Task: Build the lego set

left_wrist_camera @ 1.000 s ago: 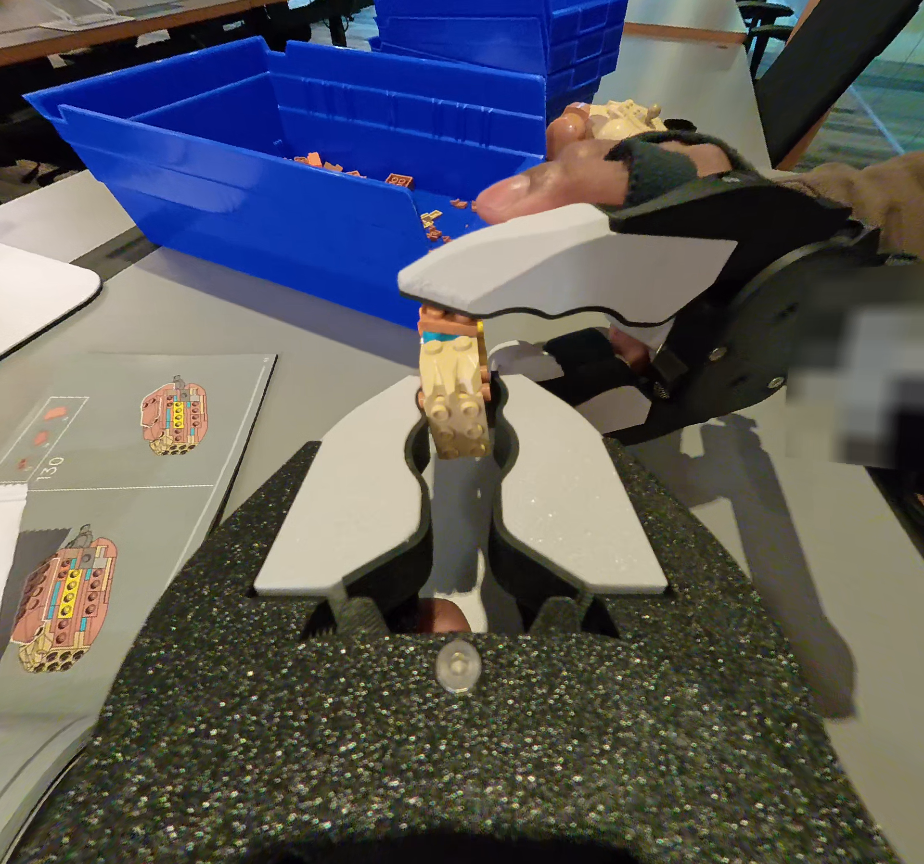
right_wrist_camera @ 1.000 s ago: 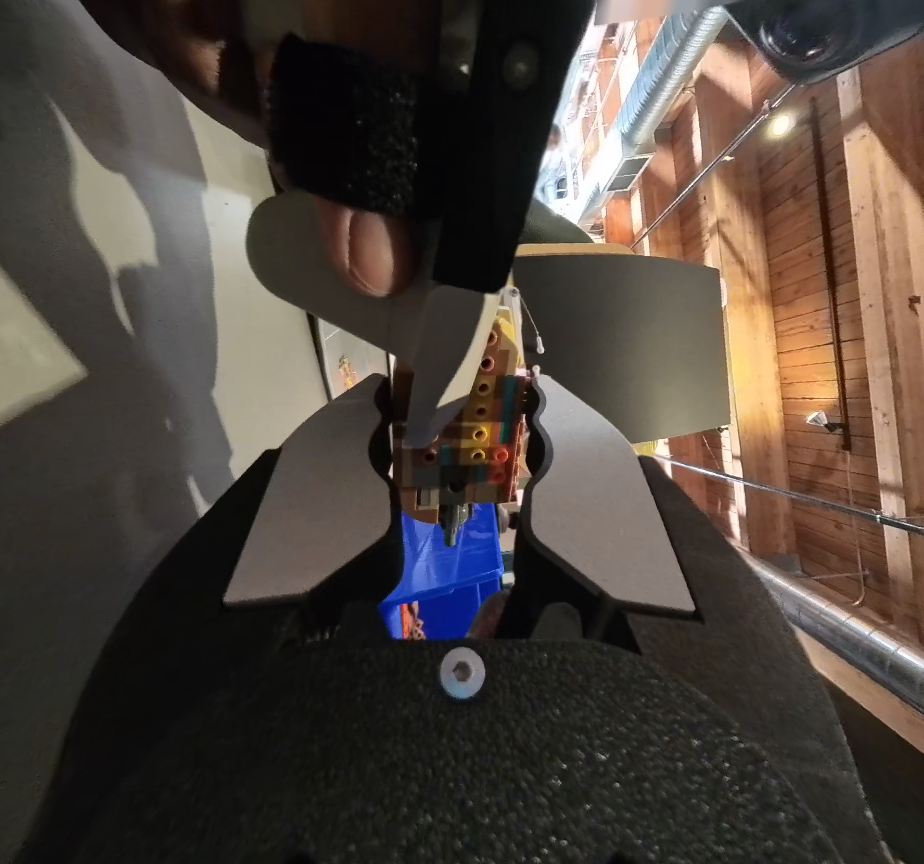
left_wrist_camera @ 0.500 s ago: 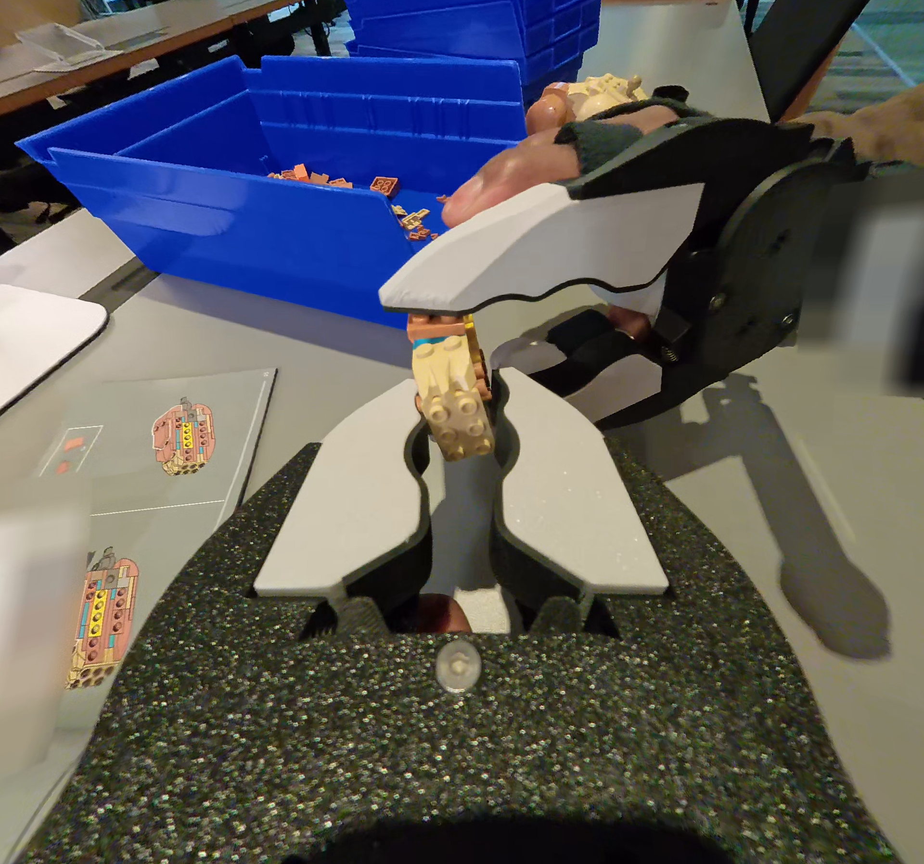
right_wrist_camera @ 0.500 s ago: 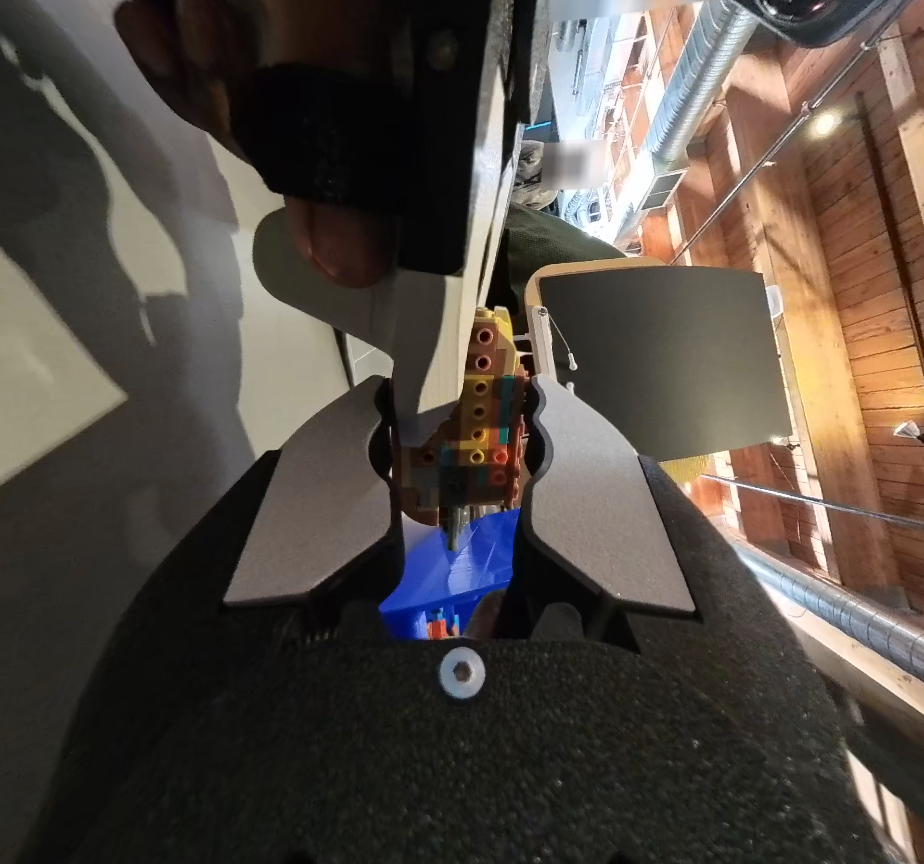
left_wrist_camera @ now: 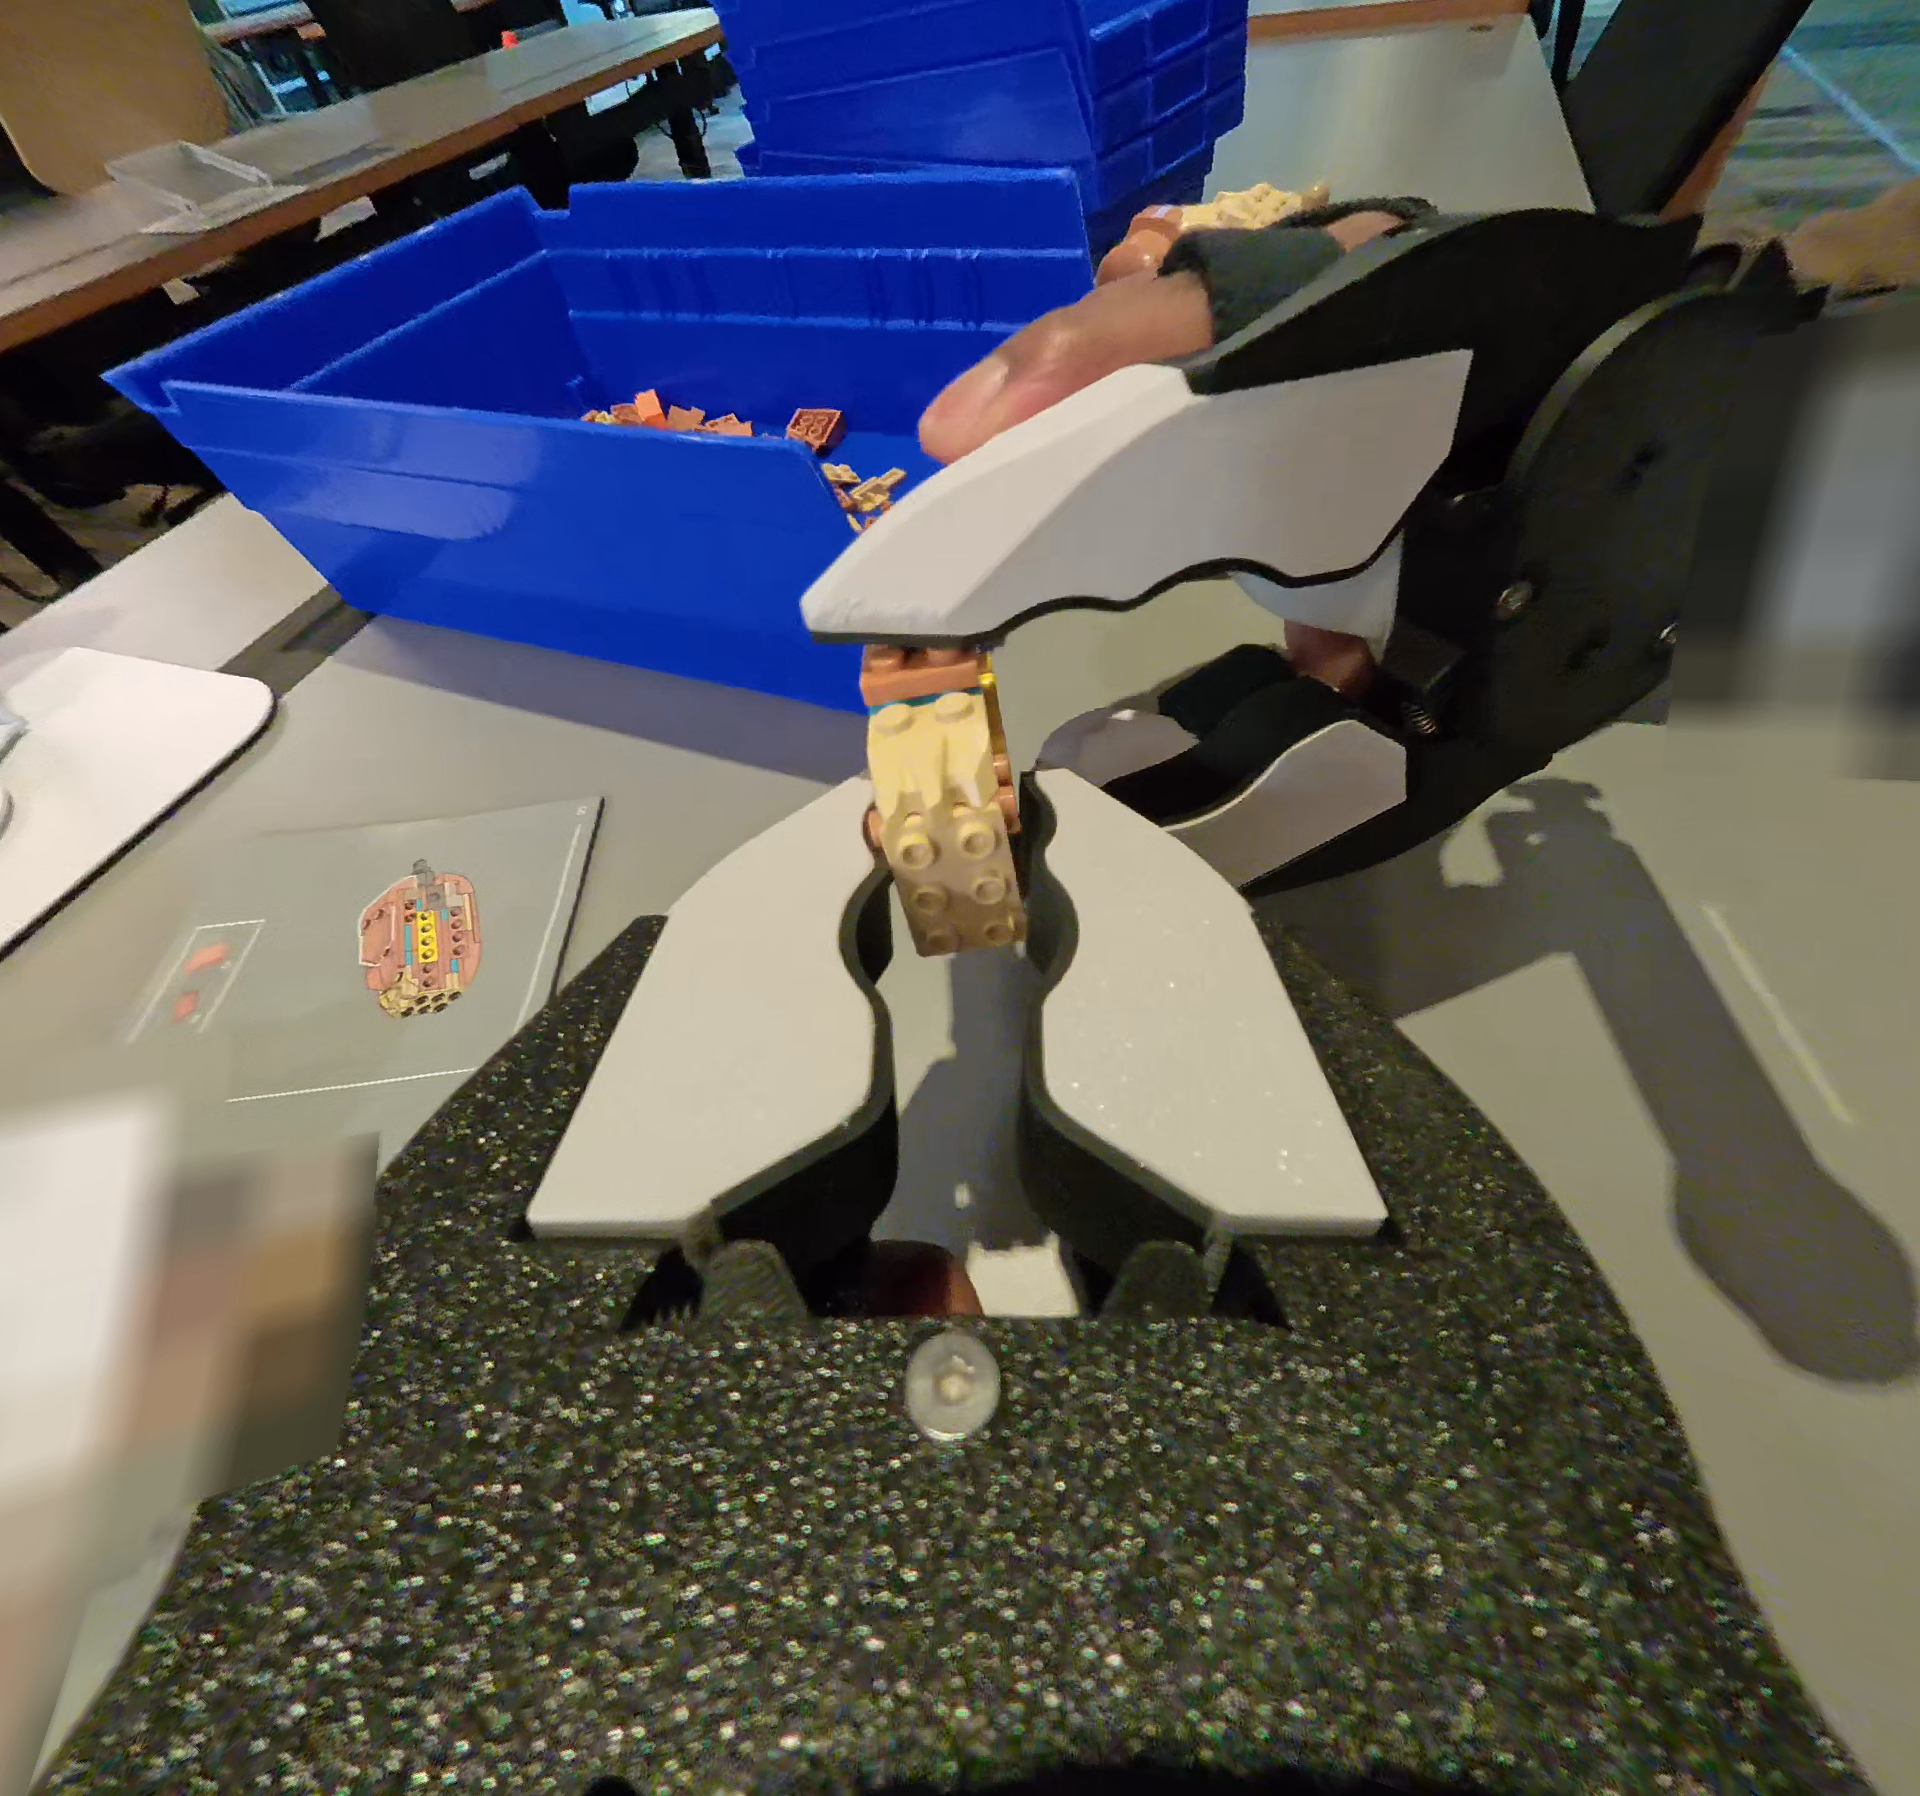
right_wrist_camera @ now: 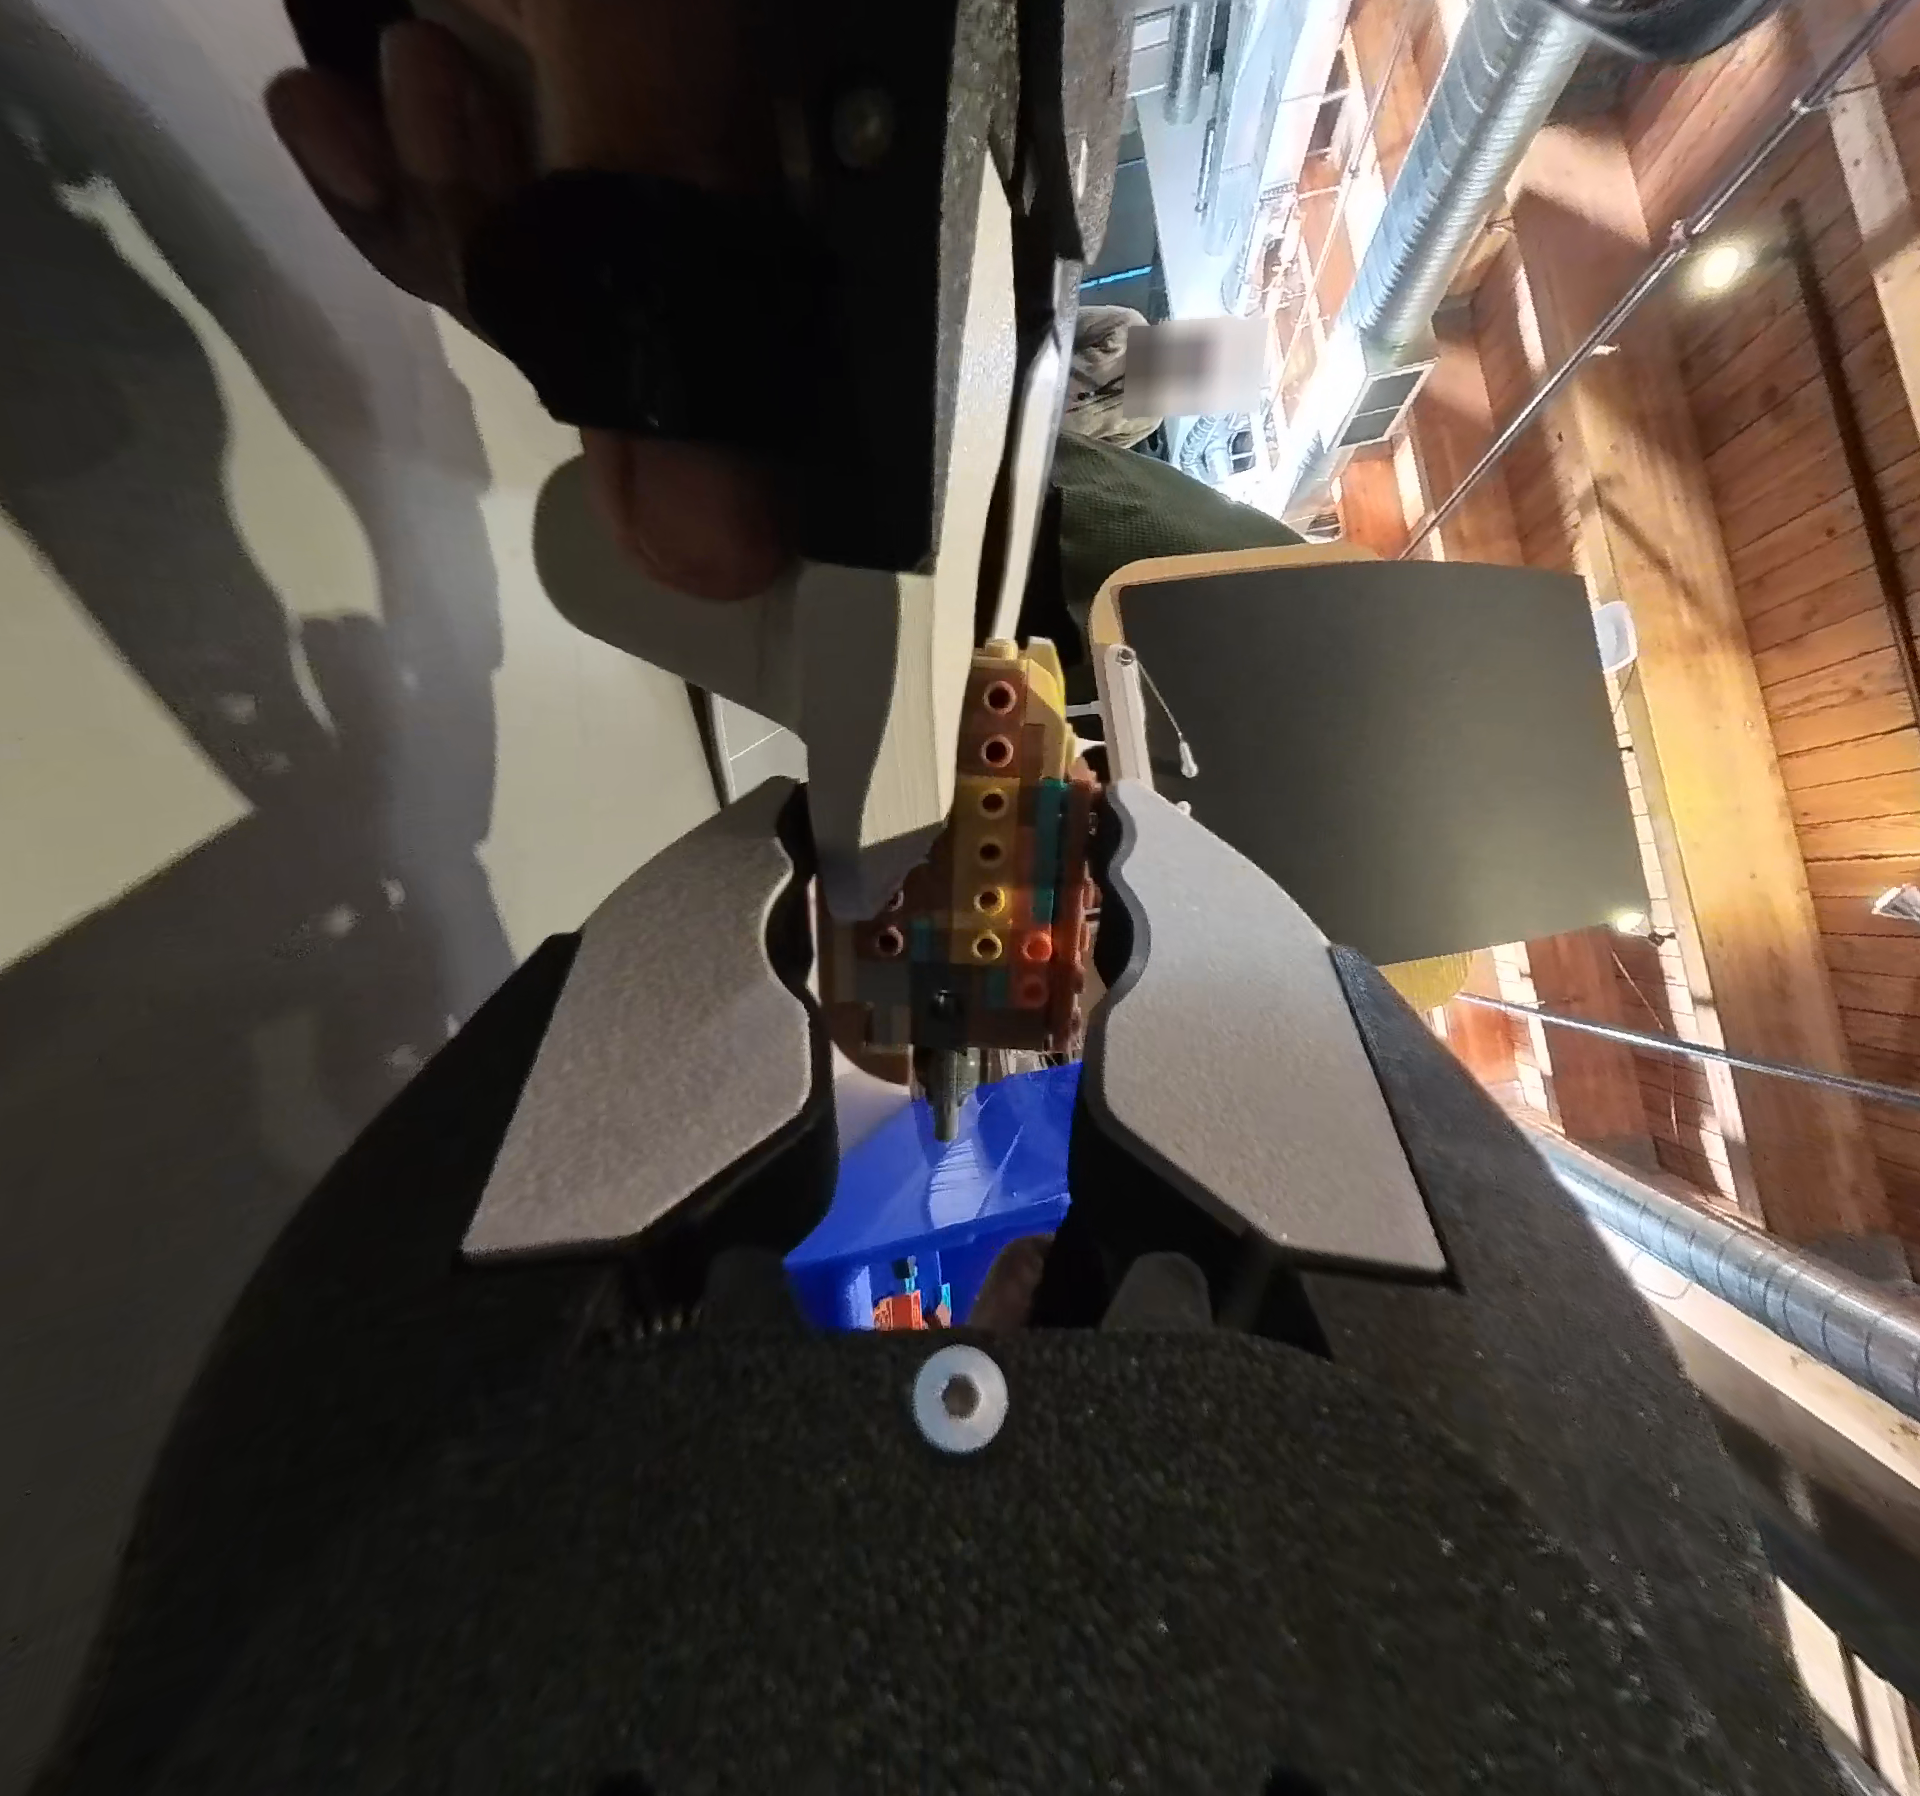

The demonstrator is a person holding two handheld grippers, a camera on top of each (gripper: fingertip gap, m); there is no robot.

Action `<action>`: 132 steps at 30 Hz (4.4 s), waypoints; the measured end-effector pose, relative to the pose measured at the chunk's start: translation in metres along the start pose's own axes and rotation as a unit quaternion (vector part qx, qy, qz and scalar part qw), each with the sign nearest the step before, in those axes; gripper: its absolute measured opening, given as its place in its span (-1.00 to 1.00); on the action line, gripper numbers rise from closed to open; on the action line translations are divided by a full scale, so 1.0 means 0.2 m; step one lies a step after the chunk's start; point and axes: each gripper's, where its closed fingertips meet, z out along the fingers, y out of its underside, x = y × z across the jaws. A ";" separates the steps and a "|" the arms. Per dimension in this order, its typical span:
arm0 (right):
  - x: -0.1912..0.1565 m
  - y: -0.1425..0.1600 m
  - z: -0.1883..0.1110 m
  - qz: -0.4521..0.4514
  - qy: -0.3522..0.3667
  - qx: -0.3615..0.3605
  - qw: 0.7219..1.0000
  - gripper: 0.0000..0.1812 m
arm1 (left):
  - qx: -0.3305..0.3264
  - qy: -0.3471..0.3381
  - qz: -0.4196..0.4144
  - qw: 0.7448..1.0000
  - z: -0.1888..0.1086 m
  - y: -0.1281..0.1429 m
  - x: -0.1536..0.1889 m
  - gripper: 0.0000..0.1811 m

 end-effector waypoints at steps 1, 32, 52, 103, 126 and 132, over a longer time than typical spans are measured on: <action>0.00 0.00 0.00 -0.001 0.002 -0.001 1.000 -0.43 | 0.001 -0.002 0.001 1.000 0.00 0.00 0.00 -0.76; 0.11 -0.01 -0.11 0.042 0.025 0.105 0.993 -0.19 | 0.088 0.103 -0.069 0.988 -0.12 -0.10 0.02 -0.76; 0.06 -0.28 -0.26 0.039 -0.040 0.249 0.967 -0.13 | 0.096 0.325 -0.097 0.936 -0.22 -0.11 0.31 -0.76; 0.08 -0.23 -0.24 -0.024 -0.015 0.199 0.980 -0.41 | 0.105 0.262 -0.032 0.959 -0.20 -0.12 0.27 -0.76; 0.11 -0.23 -0.24 -0.020 0.001 0.201 0.979 -0.38 | 0.127 0.273 -0.034 0.953 -0.21 -0.14 0.29 -0.76; 0.11 -0.24 -0.25 0.000 -0.005 0.212 0.977 -0.39 | 0.132 0.277 -0.039 0.951 -0.22 -0.15 0.28 -0.76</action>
